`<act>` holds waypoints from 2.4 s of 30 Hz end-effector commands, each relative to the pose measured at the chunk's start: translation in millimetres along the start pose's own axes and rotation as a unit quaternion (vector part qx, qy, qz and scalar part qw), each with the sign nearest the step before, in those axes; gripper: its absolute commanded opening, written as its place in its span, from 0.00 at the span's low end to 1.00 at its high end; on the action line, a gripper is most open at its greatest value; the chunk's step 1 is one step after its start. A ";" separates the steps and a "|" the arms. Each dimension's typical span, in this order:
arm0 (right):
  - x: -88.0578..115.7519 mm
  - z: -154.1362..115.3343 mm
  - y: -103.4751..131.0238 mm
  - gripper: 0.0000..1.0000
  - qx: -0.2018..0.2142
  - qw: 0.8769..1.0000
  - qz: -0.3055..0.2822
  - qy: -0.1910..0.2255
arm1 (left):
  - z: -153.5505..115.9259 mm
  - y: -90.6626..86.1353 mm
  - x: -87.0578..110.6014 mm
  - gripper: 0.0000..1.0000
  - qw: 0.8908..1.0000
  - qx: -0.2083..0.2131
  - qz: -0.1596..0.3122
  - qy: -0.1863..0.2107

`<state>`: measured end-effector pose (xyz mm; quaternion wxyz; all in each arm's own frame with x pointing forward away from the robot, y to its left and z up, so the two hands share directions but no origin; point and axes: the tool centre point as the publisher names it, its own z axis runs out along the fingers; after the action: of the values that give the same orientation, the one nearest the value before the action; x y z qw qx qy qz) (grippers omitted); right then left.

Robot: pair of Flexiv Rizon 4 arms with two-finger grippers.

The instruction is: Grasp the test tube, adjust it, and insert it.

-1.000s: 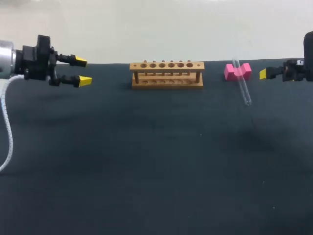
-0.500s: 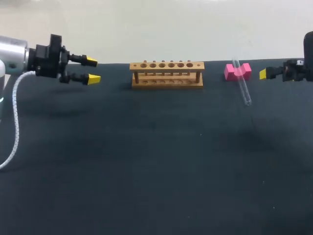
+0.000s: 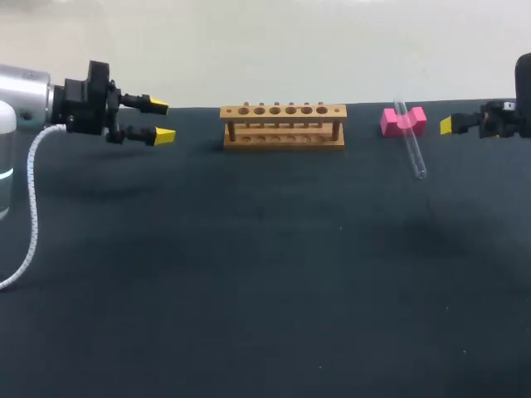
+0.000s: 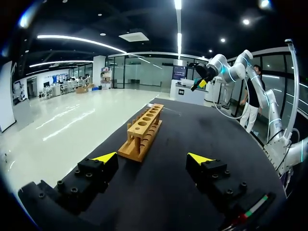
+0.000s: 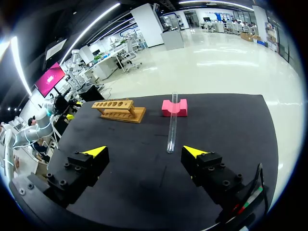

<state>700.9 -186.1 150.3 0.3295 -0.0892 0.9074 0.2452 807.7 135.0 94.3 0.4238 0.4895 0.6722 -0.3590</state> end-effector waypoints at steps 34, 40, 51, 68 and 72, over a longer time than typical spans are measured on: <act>-14.8 66.9 6.1 1.00 0.199 0.978 -0.039 -0.053 | -0.8 -4.3 1.0 1.00 1.000 -0.007 0.001 -0.002; -18.4 80.1 1.6 1.00 0.255 0.965 -0.030 -0.050 | -0.8 -4.3 1.0 1.00 1.000 -0.007 0.001 -0.002; -23.2 116.6 -0.5 1.00 0.322 0.945 -0.021 -0.044 | -0.8 -4.3 1.0 1.00 1.000 -0.007 0.001 -0.002; -24.4 156.1 -25.1 1.00 0.378 0.925 -0.020 -0.037 | -0.8 -4.3 1.0 1.00 1.000 -0.007 0.001 -0.002; -23.5 160.3 -35.4 1.00 0.386 0.922 -0.021 -0.032 | -0.8 -4.3 1.0 1.00 1.000 -0.007 0.001 -0.002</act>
<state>813.3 -137.3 49.4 0.3720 -0.0408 0.9256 0.0563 805.6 134.4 94.6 0.4261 0.4872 0.6741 -0.3558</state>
